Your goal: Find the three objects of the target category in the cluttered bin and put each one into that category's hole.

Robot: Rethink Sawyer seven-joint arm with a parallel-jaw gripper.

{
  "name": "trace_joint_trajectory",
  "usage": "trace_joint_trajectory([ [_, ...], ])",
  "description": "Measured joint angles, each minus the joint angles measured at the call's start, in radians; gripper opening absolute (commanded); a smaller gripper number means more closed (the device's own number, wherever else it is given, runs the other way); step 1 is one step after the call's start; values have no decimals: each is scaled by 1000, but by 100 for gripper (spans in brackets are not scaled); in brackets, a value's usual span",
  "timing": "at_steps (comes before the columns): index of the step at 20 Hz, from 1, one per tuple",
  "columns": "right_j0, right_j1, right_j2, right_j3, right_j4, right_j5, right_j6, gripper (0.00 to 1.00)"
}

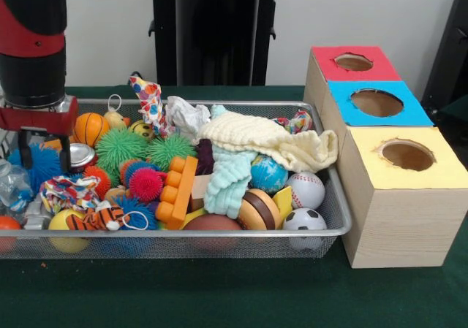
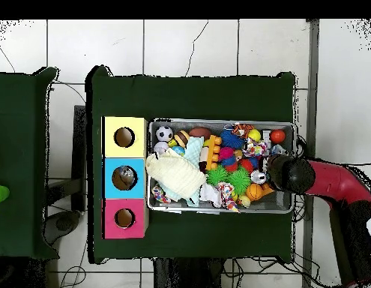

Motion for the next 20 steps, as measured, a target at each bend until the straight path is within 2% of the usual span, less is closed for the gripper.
trace_joint_trajectory([
  [10,-1,-77,4,0,6,0,0,100],
  [20,-42,-45,51,-1,17,0,0,100],
])
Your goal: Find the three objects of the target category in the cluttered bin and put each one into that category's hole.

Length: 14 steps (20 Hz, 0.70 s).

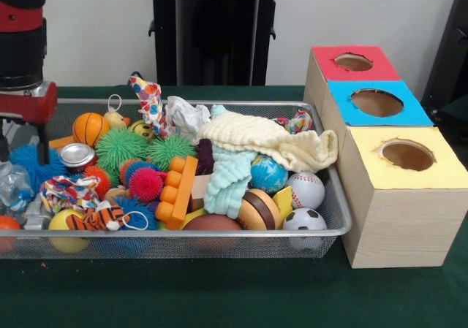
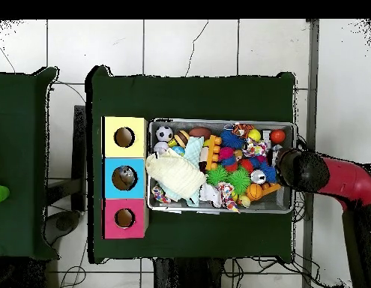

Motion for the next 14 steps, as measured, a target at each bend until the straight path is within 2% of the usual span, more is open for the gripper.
trace_joint_trajectory([
  [6,-5,1,8,-8,-7,-6,0,100],
  [14,-5,0,8,-27,-78,-23,0,100],
])
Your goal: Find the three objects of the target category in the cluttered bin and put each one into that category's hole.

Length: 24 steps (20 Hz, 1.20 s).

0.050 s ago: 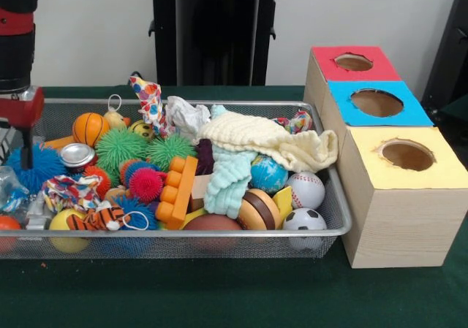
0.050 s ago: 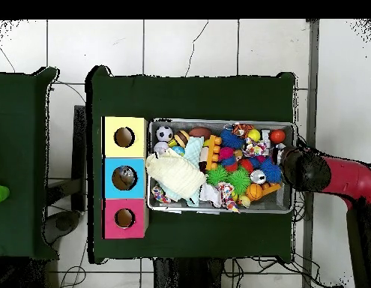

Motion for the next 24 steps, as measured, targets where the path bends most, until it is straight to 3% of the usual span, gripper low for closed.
trace_joint_trajectory([
  [24,-37,29,54,-1,81,0,0,100],
])
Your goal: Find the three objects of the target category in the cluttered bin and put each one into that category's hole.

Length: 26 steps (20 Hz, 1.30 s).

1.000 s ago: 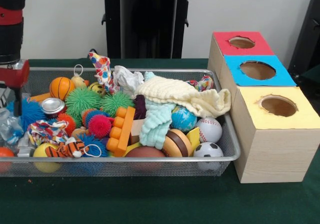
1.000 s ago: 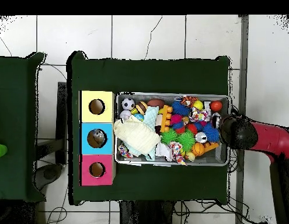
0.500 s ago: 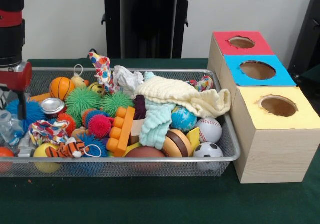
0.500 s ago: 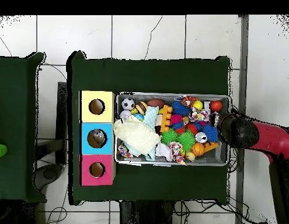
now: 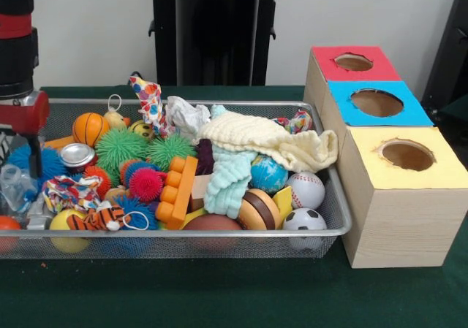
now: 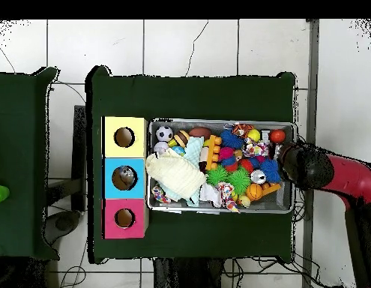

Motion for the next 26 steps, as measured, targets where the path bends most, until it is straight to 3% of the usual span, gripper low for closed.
trace_joint_trajectory([
  [3,0,2,6,0,11,0,0,100],
  [4,-1,4,14,0,16,0,0,0],
  [24,2,2,16,30,23,0,0,0],
  [25,3,2,15,31,23,0,0,100],
  [26,5,1,15,31,23,0,0,100],
])
